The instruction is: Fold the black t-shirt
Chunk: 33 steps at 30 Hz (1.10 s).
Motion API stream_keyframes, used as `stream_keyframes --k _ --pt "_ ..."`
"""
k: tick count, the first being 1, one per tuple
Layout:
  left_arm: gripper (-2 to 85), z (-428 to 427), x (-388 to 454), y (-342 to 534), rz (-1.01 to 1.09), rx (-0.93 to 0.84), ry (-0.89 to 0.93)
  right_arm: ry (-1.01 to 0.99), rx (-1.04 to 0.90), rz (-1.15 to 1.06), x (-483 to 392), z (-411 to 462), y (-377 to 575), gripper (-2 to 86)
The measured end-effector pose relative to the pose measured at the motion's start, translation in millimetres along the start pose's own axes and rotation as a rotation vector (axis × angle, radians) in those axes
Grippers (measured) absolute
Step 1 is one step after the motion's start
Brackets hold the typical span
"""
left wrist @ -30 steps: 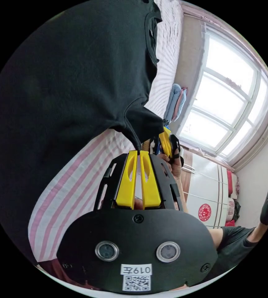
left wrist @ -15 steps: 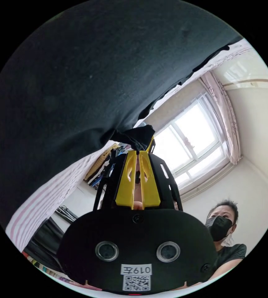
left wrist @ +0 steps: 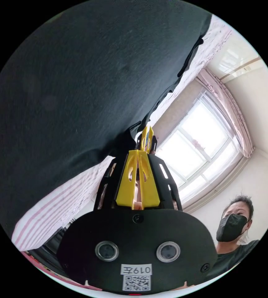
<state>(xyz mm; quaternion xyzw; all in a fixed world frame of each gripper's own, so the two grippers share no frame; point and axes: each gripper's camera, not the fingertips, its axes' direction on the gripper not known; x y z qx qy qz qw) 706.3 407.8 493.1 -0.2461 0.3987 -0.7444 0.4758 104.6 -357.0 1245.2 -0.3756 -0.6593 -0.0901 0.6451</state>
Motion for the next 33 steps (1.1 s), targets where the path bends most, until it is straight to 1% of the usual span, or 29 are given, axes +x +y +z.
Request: stream_keyframes --k 1,2,3,4,5,6,7,8,10,11,13,16,20,30,33 --pt "1.8 -0.7 2.6 -4.3 0.019 -0.005 -0.019 -0.015 0.017 -0.068 -16.1 -10.5 3.9 1.0" --pt "2.2 -0.3 10.6 -9.0 0.079 -0.028 -0.08 -0.001 0.032 -0.117 -26.3 -17.1 6.5 1.1" --pt "2.4 0.5 16.9 -11.3 0.123 -0.045 -0.132 0.073 0.051 -0.231 -48.8 -30.0 12.5 1.3" --pt "3.2 4.5 32.5 -15.1 0.233 -0.093 -0.248 0.205 0.063 -0.343 -71.5 -40.4 19.2 3.0" --pt "4.5 12.0 52.5 -16.4 0.386 -0.149 -0.381 0.28 0.058 -0.399 -82.5 -43.7 22.1 3.9" --pt "5.4 17.3 63.4 -15.5 0.478 -0.178 -0.461 0.436 0.011 -0.509 -102.7 -45.0 26.7 5.3" --pt "7.1 30.5 82.0 -11.4 0.653 -0.229 -0.634 0.569 -0.053 -0.603 -119.1 -41.9 29.9 6.2" --pt "8.5 42.7 93.3 -7.8 0.776 -0.266 -0.741 0.613 -0.089 -0.644 -126.1 -39.4 30.6 6.4" --pt "9.8 60.3 99.9 -8.0 0.875 -0.33 -0.807 0.741 -0.25 -0.783 -149.9 -24.7 31.8 6.1" --pt "10.2 71.8 99.4 -10.0 0.914 -0.367 -0.845 0.773 -0.289 -0.816 -155.2 -20.2 32.5 5.8" --pt "10.5 85.3 94.1 -16.1 0.919 -0.409 -0.867 0.828 -0.424 -0.896 -170.6 -7.4 33.1 5.1" --pt "10.6 96.2 88.7 -27.9 0.894 -0.403 -0.853 0.823 -0.518 -0.895 -182.3 -4.8 28.1 5.1" --pt "9.6 105.1 84.0 -43.6 0.841 -0.395 -0.813 0.801 -0.561 -0.882 -195.5 -6.5 24.6 4.7" --pt "7.3 116.9 83.9 -76.3 0.804 -0.383 -0.798 0.877 -0.657 -0.962 -227.4 5.2 57.1 6.0" --pt "6.1 120.5 84.9 -86.9 0.79 -0.375 -0.794 0.937 -0.667 -0.998 -232.7 5.5 74.2 1.9"
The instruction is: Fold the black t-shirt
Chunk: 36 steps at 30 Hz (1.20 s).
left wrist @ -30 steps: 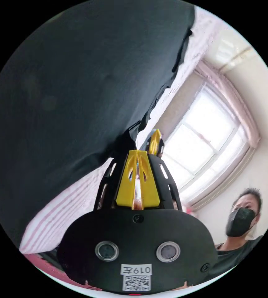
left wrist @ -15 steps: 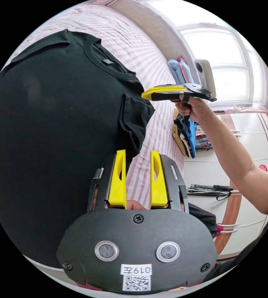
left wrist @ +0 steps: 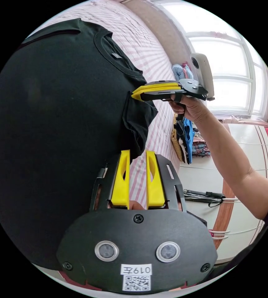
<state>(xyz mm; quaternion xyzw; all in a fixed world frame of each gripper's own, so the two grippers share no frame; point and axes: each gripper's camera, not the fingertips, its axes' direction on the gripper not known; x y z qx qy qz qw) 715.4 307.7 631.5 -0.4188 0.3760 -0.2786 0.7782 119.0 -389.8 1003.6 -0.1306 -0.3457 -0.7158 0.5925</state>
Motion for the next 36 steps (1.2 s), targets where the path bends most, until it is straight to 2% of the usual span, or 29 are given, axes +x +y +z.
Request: stream_keyframes --k 5,10,18,23,30,33,36 --pt "3.1 2.1 -8.3 -17.0 -0.029 -0.001 -0.003 -0.009 0.016 -0.008 -16.8 -21.4 18.4 -0.6" --pt "2.2 -3.7 -21.6 -28.1 -0.101 0.049 0.031 -0.039 0.128 0.021 -23.7 -53.3 42.7 -0.9" --pt "2.0 2.7 -43.8 -50.9 -0.221 0.041 0.043 -0.003 0.026 -0.007 -52.7 -33.6 47.4 -0.1" --pt "1.9 6.6 -56.1 -63.2 -0.287 0.035 0.057 -0.032 0.025 0.028 -65.6 -30.5 64.1 4.9" --pt "1.8 4.5 -69.1 -75.2 -0.332 0.037 0.156 -0.061 0.202 0.099 -89.7 -73.6 128.2 8.0" --pt "1.5 -5.4 -69.2 -75.6 -0.343 -0.006 0.123 0.012 0.23 0.1 -114.0 -87.3 173.5 7.4" --pt "1.4 -27.0 -55.7 -80.1 -0.215 0.002 0.061 0.138 0.181 0.081 -145.6 -79.0 214.2 6.5"
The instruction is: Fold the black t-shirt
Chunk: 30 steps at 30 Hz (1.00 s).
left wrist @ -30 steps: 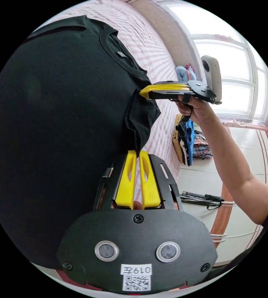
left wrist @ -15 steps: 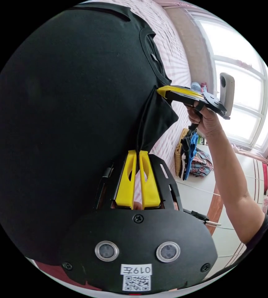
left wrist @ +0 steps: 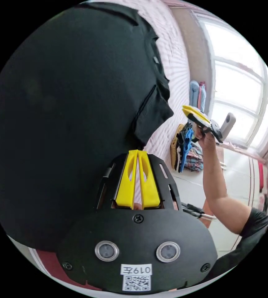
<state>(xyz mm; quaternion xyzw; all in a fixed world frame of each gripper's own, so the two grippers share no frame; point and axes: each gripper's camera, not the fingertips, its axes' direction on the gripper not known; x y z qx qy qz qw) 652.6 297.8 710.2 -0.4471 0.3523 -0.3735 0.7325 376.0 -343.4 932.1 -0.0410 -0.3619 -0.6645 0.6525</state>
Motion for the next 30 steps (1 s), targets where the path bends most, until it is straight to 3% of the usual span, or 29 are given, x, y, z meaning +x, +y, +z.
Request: stream_keyframes --k 5,11,22,30 --pt "1.4 1.9 67.1 -54.1 0.387 0.077 -0.142 0.238 0.01 -0.131 -52.6 11.2 35.7 6.3" --pt "1.3 49.5 92.9 -123.7 0.571 0.057 -0.228 0.389 -0.01 -0.275 -86.9 32.8 43.1 6.4" --pt "1.2 70.2 79.4 -151.0 0.531 0.046 -0.284 0.514 0.032 -0.437 -112.3 59.5 52.9 7.0" --pt "1.0 76.5 84.0 -161.8 0.52 0.051 -0.286 0.397 0.027 -0.455 -80.8 59.3 33.3 1.1"
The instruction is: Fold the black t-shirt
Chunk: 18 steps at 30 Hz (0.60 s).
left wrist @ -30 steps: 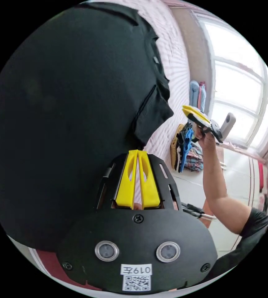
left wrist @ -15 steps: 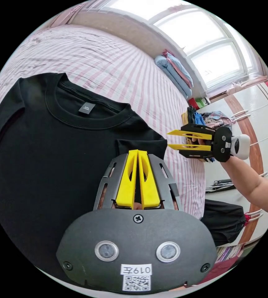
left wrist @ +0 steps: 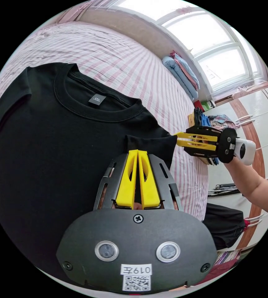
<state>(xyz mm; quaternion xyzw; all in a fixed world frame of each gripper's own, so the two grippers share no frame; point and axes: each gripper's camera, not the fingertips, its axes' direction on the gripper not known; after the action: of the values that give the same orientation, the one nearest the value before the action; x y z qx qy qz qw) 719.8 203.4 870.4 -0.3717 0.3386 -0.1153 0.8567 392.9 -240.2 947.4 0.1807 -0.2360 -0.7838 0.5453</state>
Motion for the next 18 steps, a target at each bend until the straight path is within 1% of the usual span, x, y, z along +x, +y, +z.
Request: stream_keyframes --k 5,6,9,11,15,18 --pt "0.8 3.9 1.9 -7.9 -0.001 -0.006 -0.011 -0.238 -0.036 0.008 50.9 11.4 5.9 -0.7" --pt "0.8 4.4 2.3 -8.7 -0.001 -0.006 -0.013 -0.321 -0.048 0.009 66.2 17.0 6.5 -0.7" --pt "0.8 6.9 3.2 -11.8 -0.012 -0.003 -0.021 -0.431 -0.076 0.002 97.7 35.4 2.2 -0.7" --pt "0.7 8.4 4.0 -13.4 -0.024 0.004 -0.026 -0.454 -0.096 -0.003 111.2 49.6 -1.9 -0.5" --pt "0.8 10.3 4.1 -16.3 -0.048 0.007 -0.023 -0.547 -0.214 0.0 131.4 86.9 -3.1 -0.3" --pt "0.8 10.9 3.3 -19.2 -0.061 0.003 -0.011 -0.571 -0.166 0.079 151.8 89.0 4.4 -0.1"
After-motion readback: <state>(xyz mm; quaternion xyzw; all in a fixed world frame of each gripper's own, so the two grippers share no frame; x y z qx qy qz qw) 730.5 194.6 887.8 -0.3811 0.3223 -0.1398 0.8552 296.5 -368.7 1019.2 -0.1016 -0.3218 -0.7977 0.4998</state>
